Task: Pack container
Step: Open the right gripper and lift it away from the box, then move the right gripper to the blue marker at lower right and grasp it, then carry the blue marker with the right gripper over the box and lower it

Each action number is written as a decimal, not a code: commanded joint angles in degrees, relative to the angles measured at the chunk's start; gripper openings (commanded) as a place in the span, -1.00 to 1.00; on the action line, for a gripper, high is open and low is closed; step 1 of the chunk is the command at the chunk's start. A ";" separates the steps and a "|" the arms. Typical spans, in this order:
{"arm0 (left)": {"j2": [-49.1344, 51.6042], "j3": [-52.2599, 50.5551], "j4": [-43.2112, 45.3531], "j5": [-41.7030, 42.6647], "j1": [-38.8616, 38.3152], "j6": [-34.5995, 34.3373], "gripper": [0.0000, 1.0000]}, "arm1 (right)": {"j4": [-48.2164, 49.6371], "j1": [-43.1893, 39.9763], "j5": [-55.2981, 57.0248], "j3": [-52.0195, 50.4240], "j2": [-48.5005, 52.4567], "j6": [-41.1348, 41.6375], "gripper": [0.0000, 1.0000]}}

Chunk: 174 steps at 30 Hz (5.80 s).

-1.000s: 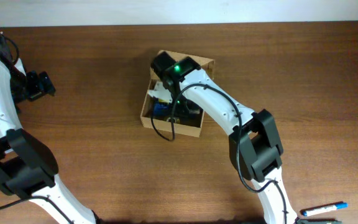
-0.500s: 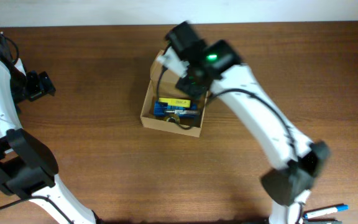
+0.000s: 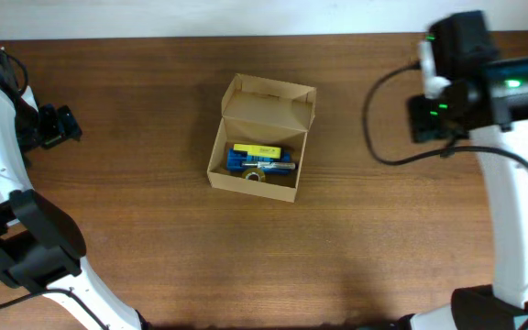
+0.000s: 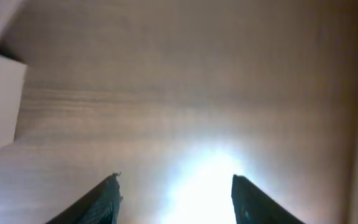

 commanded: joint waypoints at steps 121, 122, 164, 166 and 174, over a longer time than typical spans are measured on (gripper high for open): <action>-0.48 -0.39 0.13 0.61 0.42 0.90 1.00 | 56.83 -57.59 -15.67 -73.48 -2.54 16.94 -0.06; -0.48 -0.39 0.11 0.61 0.42 0.90 1.00 | 57.42 -56.46 -15.72 -73.48 -2.40 17.59 -0.07; -0.48 -0.39 0.11 0.61 0.42 0.90 1.00 | 51.80 -50.36 -13.51 -74.16 -1.31 19.32 -0.92; -0.48 -0.39 0.11 0.61 0.42 0.90 1.00 | 53.29 -50.31 -15.32 -74.03 -1.31 18.82 -0.92; -0.48 -0.39 0.11 0.61 0.42 0.90 0.99 | 53.53 -44.22 -26.56 -67.06 -1.31 8.35 -0.92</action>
